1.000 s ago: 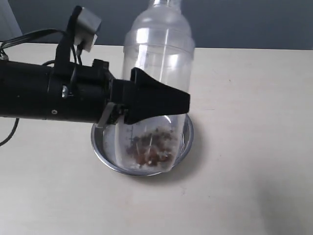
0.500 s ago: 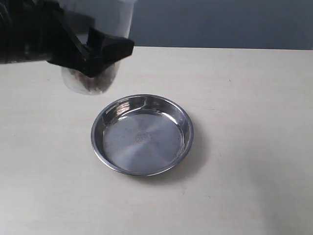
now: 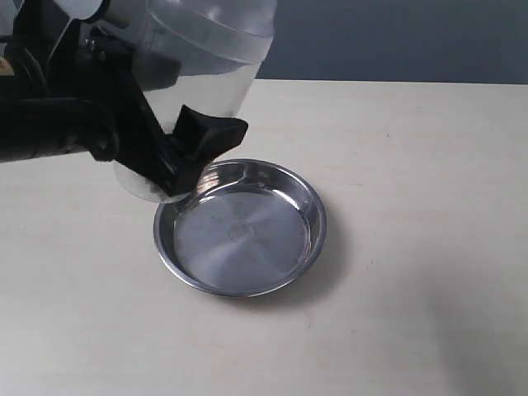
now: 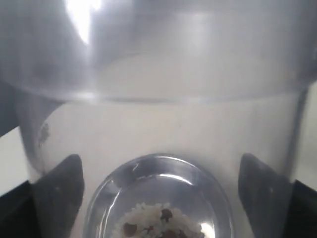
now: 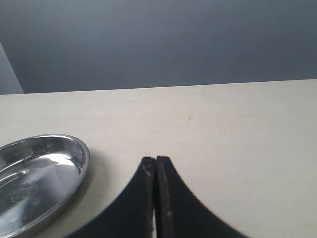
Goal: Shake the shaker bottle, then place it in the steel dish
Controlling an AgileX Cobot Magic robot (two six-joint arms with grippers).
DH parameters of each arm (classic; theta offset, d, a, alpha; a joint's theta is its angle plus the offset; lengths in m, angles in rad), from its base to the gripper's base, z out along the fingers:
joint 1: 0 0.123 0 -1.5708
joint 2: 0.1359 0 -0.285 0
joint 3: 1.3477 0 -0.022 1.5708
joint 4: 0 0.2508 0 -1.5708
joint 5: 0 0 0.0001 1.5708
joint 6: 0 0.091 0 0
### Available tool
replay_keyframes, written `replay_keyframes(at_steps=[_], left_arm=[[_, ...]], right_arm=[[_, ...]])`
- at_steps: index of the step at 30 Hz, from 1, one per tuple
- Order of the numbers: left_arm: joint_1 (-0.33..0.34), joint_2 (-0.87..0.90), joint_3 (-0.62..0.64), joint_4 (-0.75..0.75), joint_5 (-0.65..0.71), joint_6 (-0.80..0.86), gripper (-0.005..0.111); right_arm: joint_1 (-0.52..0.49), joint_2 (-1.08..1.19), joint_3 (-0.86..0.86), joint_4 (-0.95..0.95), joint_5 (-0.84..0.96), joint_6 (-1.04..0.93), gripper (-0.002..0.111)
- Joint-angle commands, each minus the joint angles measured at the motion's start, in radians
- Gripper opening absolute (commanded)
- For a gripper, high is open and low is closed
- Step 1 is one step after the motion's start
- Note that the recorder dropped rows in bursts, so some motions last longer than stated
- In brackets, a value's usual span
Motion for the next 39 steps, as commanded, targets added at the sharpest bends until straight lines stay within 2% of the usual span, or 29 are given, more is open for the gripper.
replay_keyframes(at_steps=[1,5,6,7,10,15,19,21,23,25,29,30,32,34,35,36,37,38,39], left_arm=[[-0.005,0.010,0.068,0.375,0.023,-0.395,0.000],[-0.005,0.015,0.086,1.079,0.130,-1.054,0.000],[-0.005,0.012,0.086,1.201,0.139,-1.197,0.000],[-0.005,0.007,0.086,1.260,0.117,-1.284,0.000],[-0.032,-0.015,0.112,1.236,-0.149,-1.277,0.000],[-0.102,0.037,0.184,1.253,-0.361,-1.280,0.000],[-0.102,0.088,0.279,1.223,-0.795,-1.238,0.000],[-0.098,0.097,0.279,1.104,-0.914,-1.138,0.000],[-0.075,0.089,0.258,0.975,-0.962,-1.066,0.000],[-0.032,0.070,0.249,0.939,-0.986,-1.088,0.000],[0.044,0.101,0.316,1.151,-0.975,-1.314,0.000],[0.053,0.144,0.368,1.174,-1.021,-1.339,0.000],[0.063,0.213,0.438,1.097,-1.180,-1.338,0.000],[0.095,0.243,0.442,1.034,-1.381,-1.328,0.000],[0.123,0.233,0.408,1.045,-1.390,-1.322,0.000],[0.150,0.198,0.354,1.091,-1.390,-1.345,0.000],[0.183,0.133,0.252,1.298,-1.261,-1.431,0.000],[0.183,0.105,0.217,1.420,-1.129,-1.511,0.000],[0.169,0.108,0.248,1.504,-1.046,-1.569,0.000]], right_arm=[[-0.004,-0.004,0.001,0.004,-0.011,0.000,-0.001],[-0.004,-0.004,0.001,0.004,-0.011,0.000,-0.001],[-0.004,-0.004,0.001,0.004,-0.011,0.000,-0.001],[-0.004,-0.004,0.001,0.004,-0.011,0.000,-0.001],[-0.004,-0.004,0.001,0.004,-0.011,0.000,-0.001],[-0.004,-0.004,0.001,0.004,-0.014,0.000,-0.001],[-0.004,-0.004,0.001,0.004,-0.012,0.000,-0.001],[-0.004,-0.004,0.001,0.004,-0.012,0.000,-0.001],[-0.004,-0.004,0.001,0.004,-0.012,0.000,-0.001],[-0.004,-0.004,0.001,0.004,-0.012,0.000,-0.001],[-0.004,-0.004,0.001,0.004,-0.012,0.000,-0.001],[-0.004,-0.004,0.001,0.004,-0.012,0.000,-0.001],[-0.004,-0.004,0.001,0.004,-0.012,0.000,-0.001],[-0.004,-0.004,0.001,0.004,-0.012,0.000,-0.001],[-0.004,-0.004,0.001,0.004,-0.012,0.000,-0.001],[-0.004,-0.004,0.001,0.004,-0.012,0.000,-0.001],[-0.004,-0.004,0.001,0.004,-0.010,0.000,-0.001],[-0.004,-0.004,0.001,0.004,-0.010,0.000,-0.001],[-0.004,-0.004,0.001,0.004,-0.012,0.000,-0.001]])
